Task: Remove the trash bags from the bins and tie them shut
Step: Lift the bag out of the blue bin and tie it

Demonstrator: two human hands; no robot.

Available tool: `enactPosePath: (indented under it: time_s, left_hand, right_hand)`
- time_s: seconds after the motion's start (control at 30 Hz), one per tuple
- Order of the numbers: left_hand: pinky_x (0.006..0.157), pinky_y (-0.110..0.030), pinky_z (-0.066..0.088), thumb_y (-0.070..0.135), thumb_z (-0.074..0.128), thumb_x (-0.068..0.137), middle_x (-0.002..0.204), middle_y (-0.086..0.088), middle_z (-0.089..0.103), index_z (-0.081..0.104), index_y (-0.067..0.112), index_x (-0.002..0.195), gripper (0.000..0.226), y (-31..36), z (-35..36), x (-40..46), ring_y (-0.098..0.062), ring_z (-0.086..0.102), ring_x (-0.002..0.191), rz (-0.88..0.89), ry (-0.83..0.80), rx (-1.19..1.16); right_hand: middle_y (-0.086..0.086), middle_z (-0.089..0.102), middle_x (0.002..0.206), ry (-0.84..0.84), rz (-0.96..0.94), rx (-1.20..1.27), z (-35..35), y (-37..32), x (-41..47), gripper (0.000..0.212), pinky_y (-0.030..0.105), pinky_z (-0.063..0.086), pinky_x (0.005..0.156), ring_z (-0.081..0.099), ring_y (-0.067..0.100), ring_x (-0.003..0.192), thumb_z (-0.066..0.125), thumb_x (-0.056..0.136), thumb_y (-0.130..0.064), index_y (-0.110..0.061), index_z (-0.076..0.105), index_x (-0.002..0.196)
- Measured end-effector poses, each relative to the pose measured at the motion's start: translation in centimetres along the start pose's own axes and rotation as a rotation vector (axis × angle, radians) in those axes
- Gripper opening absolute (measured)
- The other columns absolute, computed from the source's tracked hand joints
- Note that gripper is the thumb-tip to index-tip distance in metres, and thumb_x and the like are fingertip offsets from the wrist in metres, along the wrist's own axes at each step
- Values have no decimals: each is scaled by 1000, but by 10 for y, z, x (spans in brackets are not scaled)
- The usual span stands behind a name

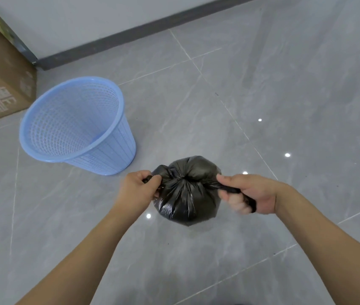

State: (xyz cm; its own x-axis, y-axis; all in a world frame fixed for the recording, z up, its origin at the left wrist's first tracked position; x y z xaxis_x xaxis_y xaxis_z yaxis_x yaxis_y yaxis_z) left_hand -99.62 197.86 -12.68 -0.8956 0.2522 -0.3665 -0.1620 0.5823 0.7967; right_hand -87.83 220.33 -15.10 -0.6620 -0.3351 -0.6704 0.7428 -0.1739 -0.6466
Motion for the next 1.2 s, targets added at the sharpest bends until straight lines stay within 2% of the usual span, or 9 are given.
enactPosePath:
  time_s: [0.1,0.27,0.43,0.5,0.57,0.67,0.83,0.93,1.2]
  left_hand:
    - [54,-18,37,19,61,88,71,2,54,51,2,61,33,-1,10,-6,-11,47,56,213,7,307]
    - [83,-21,38,19,58,89,119,12,48,59,12,57,34,-11,28,-15,-5,51,104,360,-112,413]
    - [67,-27,41,21,57,93,87,3,53,51,9,64,32,-9,47,-30,-8,52,72,289,-449,248]
    - [72,-27,43,21,56,95,87,4,54,53,14,67,28,-7,45,-31,-8,52,76,269,-467,190]
    - [82,-23,43,18,53,97,102,9,58,60,22,78,20,-6,40,-32,-5,56,90,252,-458,156]
    - [87,-22,44,14,49,98,108,10,57,60,23,101,15,-3,29,-28,-5,55,96,282,-401,202]
    - [83,-38,50,9,47,96,99,7,56,56,24,91,18,18,15,-18,-15,56,91,416,-303,244]
    - [89,-38,50,14,49,98,102,5,62,60,27,94,17,25,15,-14,-16,60,95,267,-291,98]
    - [86,-25,51,10,41,101,102,3,73,53,12,92,15,25,27,-5,-16,66,95,91,-250,-179]
  right_hand:
    - [-7,20,49,-223,-126,424,23,2,10,33,19,14,36,13,8,45,46,92,-39,-15,66,83]
    - [0,60,66,54,-249,713,21,-14,29,30,17,15,33,24,6,35,45,95,-31,-11,67,90]
    - [0,61,80,512,-342,-42,30,-9,35,28,20,40,50,45,11,51,47,100,-29,-12,67,88]
    - [3,59,87,592,-364,-395,33,-6,38,27,30,49,74,57,17,75,51,96,-33,-11,64,86]
    - [5,55,92,609,-385,-592,34,-6,36,30,37,47,82,57,18,85,50,96,-34,-6,57,87]
    - [1,47,89,585,-421,-802,40,-11,29,29,40,45,76,53,19,79,46,97,-32,-7,48,82]
    - [-4,37,88,483,-394,-1121,53,-12,31,26,40,44,63,52,25,68,46,90,-36,-15,38,76]
    - [-7,40,87,486,-431,-1254,59,-15,33,30,32,39,57,50,16,65,49,85,-49,-21,41,75]
    - [-4,53,98,587,-572,-1357,47,-21,28,19,36,45,67,56,22,83,49,89,-38,-19,51,94]
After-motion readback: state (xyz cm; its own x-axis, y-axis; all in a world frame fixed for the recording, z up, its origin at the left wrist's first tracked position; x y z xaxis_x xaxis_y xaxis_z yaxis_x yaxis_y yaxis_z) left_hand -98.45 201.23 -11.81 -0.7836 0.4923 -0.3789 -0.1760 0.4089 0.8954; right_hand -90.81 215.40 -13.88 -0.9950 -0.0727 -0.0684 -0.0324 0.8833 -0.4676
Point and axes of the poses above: each hand's wrist, its own x-axis towards the middle knuckle, its own z-axis out of the palm, y = z × x, the point moved 4 cm from there along x, towards the middle knuckle
